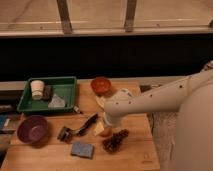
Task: Place apple in red bowl
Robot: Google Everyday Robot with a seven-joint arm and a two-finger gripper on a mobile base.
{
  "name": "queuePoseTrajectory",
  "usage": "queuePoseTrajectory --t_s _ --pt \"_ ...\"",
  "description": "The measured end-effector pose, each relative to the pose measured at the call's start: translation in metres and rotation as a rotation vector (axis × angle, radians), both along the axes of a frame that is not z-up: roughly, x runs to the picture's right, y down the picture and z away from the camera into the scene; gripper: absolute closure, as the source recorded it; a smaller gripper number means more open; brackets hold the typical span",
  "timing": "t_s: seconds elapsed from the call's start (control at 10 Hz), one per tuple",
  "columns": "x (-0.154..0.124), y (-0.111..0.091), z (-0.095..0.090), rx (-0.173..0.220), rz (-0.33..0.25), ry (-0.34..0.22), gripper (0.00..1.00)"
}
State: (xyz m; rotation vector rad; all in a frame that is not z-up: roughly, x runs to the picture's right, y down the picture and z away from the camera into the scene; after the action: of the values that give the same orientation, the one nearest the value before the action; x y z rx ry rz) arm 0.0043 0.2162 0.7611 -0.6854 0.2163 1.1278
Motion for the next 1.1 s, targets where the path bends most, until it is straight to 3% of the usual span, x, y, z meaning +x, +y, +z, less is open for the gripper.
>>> queuePoseTrajectory --t_s 0.4,1.1 --pt "-0.014 -0.007 0.005 0.019 -0.038 -0.014 0.2" --pt "-0.017 0.005 0.043 -0.02 -0.027 -0.062 0.2"
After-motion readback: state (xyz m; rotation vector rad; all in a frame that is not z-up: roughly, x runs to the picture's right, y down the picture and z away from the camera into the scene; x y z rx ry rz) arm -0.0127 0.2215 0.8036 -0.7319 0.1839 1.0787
